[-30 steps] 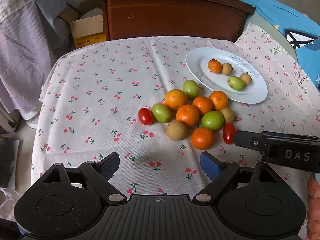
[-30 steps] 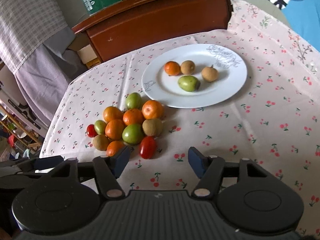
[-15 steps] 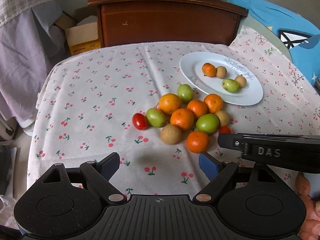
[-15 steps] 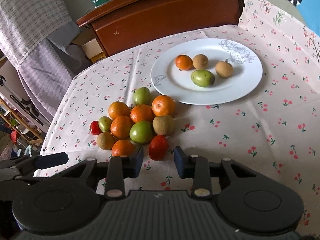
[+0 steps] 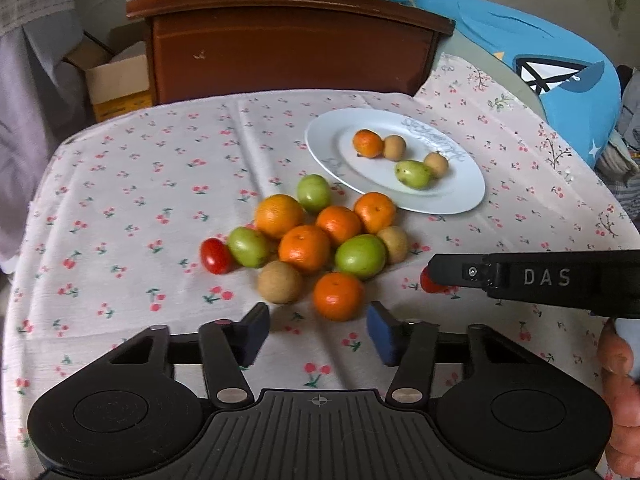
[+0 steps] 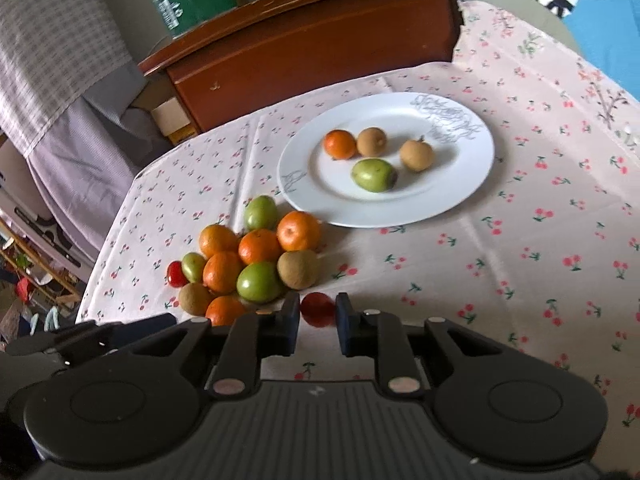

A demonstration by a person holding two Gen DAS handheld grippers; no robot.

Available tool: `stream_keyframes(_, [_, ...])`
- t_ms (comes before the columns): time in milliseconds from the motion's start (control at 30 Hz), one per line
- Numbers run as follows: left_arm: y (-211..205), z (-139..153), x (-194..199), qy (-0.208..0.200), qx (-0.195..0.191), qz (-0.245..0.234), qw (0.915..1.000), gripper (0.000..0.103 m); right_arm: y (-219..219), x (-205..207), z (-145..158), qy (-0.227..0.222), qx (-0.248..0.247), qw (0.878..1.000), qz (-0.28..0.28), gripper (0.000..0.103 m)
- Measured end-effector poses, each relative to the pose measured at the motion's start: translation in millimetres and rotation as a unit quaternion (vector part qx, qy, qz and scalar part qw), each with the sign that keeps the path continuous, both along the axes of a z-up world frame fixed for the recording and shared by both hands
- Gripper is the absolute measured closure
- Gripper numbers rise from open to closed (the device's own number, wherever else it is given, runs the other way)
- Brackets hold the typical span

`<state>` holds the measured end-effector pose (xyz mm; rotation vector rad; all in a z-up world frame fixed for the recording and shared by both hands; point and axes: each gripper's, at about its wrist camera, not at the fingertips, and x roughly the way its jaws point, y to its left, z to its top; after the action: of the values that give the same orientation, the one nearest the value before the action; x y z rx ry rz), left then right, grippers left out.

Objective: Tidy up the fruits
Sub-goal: 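Grasp a red cherry tomato with the right tool while the left tool grasps a tangerine, then carry the tomato with the right tool onto the plate while the left tool places the tangerine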

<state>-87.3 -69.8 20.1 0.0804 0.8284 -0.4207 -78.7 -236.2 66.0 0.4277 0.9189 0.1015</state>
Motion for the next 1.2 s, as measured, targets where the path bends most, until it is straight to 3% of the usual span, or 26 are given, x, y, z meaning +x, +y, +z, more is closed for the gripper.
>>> stream_keyframes(233, [-9.3,-4.5,1.7,-0.002,-0.009,-0.008,0.9999,0.06,-4.2,0.6,-1.9,0.005,0.003,1.0,-0.009,0.085])
stream_keyframes(400, [-19.0,-7.1,1.3,-0.021,0.009,-0.015,0.9996,0.06,-6.2,0.3,-3.1,0.007,0.01,1.0,-0.012,0.085])
stream_keyframes(600, [-18.1,-7.2,3.4,-0.023,0.005,-0.012,0.9997,0.077,-7.8,-0.5,-6.8,0.019,0.023,0.999,-0.013,0.081])
stream_keyframes(1200, [-20.2,-7.1,-0.7,-0.03,0.015,-0.011,0.9994,0.077,0.2,-3.6,-6.9,0.027,-0.005,1.0,0.006,0.084])
